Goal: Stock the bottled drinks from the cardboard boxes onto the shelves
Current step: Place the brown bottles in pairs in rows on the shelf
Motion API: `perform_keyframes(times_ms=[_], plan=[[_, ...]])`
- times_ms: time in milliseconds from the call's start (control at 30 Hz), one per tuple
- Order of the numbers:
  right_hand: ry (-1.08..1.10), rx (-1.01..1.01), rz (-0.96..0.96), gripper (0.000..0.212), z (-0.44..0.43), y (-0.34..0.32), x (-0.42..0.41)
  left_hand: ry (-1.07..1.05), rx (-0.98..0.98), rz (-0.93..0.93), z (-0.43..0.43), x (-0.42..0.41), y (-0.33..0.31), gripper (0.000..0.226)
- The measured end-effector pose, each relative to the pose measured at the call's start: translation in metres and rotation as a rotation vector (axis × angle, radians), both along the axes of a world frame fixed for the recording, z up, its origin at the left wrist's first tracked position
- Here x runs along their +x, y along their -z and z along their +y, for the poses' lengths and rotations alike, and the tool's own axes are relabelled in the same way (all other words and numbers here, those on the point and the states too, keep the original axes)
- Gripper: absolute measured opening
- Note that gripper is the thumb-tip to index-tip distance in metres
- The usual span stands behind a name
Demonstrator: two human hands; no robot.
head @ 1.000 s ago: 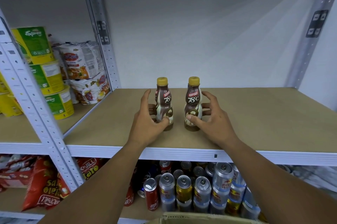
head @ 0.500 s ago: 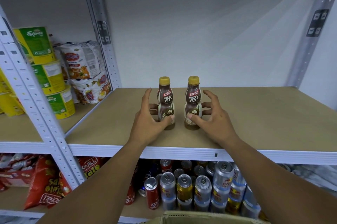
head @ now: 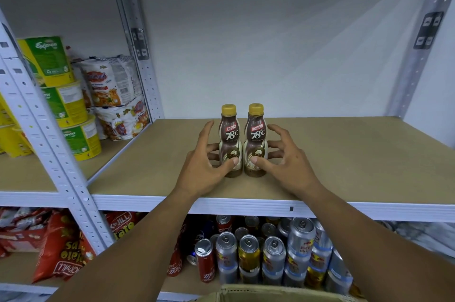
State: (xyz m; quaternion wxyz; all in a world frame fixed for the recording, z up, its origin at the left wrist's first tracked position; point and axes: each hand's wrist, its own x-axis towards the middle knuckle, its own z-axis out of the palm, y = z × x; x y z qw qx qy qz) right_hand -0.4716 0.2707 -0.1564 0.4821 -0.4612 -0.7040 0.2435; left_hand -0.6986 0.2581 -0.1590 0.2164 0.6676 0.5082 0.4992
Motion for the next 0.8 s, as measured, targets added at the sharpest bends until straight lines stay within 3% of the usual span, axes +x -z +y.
perform_keyframes(times_ms=[600,800], plan=[[-0.006,0.021,0.026,0.088,-0.006,-0.004,0.0,0.015,0.031,-0.006,-0.006,0.0,-0.007,0.103],[-0.034,0.084,-0.02,0.098,-0.003,-0.027,0.003,0.068,0.07,0.069,-0.002,-0.007,-0.041,0.107]])
